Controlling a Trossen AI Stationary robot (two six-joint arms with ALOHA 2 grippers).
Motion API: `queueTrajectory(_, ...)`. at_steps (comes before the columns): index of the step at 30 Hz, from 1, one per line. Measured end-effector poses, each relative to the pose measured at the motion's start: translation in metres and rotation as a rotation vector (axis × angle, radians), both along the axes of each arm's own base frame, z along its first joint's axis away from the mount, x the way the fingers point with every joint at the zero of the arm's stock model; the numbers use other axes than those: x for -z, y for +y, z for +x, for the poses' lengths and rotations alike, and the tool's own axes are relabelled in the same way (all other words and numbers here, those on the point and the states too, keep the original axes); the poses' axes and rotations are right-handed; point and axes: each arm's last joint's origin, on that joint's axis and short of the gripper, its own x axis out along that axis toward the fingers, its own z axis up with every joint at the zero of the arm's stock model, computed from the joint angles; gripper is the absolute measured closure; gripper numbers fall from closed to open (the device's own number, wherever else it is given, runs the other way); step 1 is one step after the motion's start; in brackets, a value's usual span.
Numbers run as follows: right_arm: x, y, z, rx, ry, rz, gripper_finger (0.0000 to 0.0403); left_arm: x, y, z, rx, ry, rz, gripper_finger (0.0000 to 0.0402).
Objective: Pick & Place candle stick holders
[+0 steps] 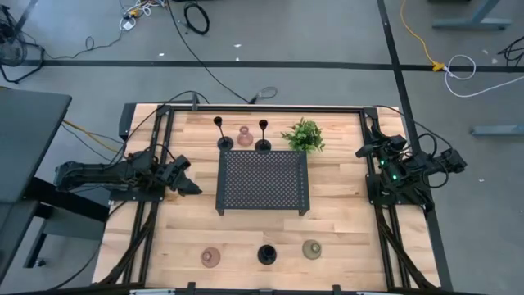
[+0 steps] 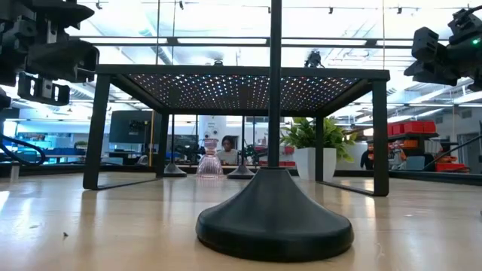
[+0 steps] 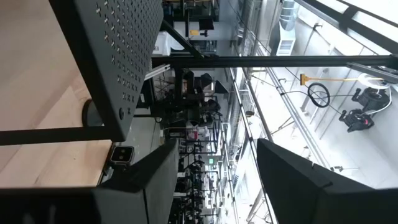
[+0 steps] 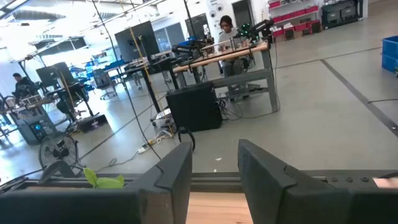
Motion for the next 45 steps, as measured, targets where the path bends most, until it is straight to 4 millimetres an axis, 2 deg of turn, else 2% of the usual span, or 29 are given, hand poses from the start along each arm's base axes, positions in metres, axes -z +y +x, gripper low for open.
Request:
queueTrajectory(31,0.0001,0.0,0.0,0.0,0.0,0.0,0.0273,-0.0004,0.0001,0.0,-0.003,-0.006,0.003,0.0184)
queueTrajectory(45,0.0,0.0,0.0,0.0,0.0,0.0,0.0273,-0.0016,0.0047,0.0011,-0.166,-0.017,-0.019,0.0184)
